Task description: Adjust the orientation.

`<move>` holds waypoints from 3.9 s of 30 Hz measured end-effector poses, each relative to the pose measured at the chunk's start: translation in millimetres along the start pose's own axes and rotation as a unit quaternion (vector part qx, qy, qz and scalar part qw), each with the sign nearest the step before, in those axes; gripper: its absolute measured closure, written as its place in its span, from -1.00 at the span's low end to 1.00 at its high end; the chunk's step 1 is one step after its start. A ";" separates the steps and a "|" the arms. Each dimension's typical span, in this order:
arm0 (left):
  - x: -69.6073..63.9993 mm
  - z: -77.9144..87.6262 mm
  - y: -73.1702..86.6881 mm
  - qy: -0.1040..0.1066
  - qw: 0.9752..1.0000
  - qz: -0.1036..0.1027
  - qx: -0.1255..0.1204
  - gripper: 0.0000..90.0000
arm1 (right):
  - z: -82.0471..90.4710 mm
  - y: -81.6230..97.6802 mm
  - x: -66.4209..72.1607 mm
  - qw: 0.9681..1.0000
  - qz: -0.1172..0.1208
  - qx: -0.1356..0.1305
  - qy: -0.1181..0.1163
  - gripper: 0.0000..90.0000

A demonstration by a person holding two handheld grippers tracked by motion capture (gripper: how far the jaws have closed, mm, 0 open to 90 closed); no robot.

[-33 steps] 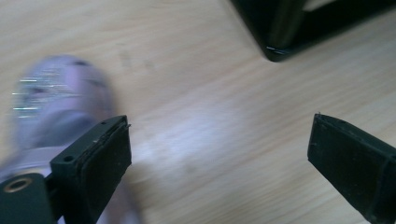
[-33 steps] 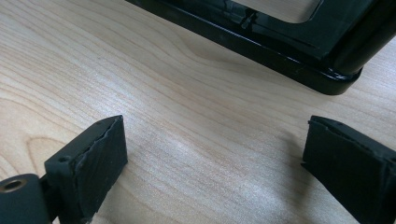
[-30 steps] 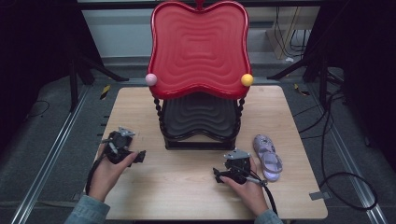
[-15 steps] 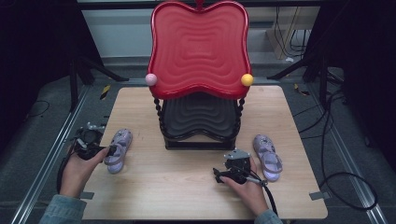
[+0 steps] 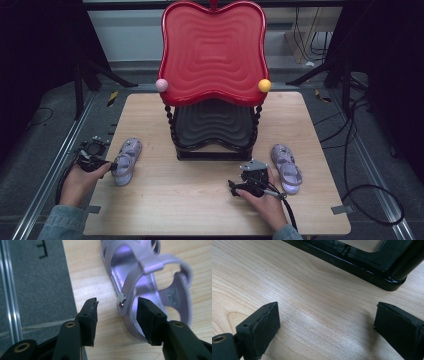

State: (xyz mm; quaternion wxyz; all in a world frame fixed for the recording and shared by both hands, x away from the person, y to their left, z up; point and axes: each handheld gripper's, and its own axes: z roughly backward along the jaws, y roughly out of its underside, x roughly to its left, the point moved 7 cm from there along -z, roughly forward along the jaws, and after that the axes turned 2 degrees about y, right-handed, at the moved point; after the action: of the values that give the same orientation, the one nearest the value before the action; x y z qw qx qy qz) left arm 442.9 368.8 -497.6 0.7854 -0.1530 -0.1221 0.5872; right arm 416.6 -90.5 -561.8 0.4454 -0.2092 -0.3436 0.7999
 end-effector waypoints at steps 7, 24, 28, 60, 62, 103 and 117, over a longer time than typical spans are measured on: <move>-1.8 -10.1 1.8 0.031 0.999 0.006 0.028 0.34 | 0.1 0.1 0.0 1.000 0.001 0.000 -0.001 -0.85; -6.6 0.5 5.2 0.049 0.998 -0.031 0.026 0.86 | 0.1 0.1 -0.2 1.000 0.001 0.000 -0.002 -0.85; -28.6 16.2 9.8 0.058 0.995 -0.075 0.016 0.86 | 0.1 0.1 -0.2 1.000 0.001 0.000 -0.002 -0.85; -164.6 -4.7 -4.2 0.113 0.954 -0.277 -0.010 0.54 | 0.2 0.2 -0.3 1.000 0.002 0.000 -0.003 -0.85; -165.5 5.8 -7.2 0.106 0.955 -0.275 -0.024 0.46 | 0.2 0.2 -0.3 1.000 0.002 0.000 -0.003 -0.85; -209.8 -4.9 24.8 0.110 0.933 -0.339 0.057 0.84 | 0.2 0.2 -0.4 1.000 0.002 0.000 -0.003 -0.85; -205.4 2.4 18.8 0.166 0.936 -0.306 0.045 0.91 | 0.2 0.2 -0.4 1.000 0.002 0.000 -0.003 -0.85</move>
State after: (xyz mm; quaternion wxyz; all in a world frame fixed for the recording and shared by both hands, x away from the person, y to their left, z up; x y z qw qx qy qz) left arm 367.7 176.8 -505.1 0.9423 -0.1680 -0.0044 0.2894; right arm 416.5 -91.0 -561.8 0.4429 -0.2075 -0.3444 0.8014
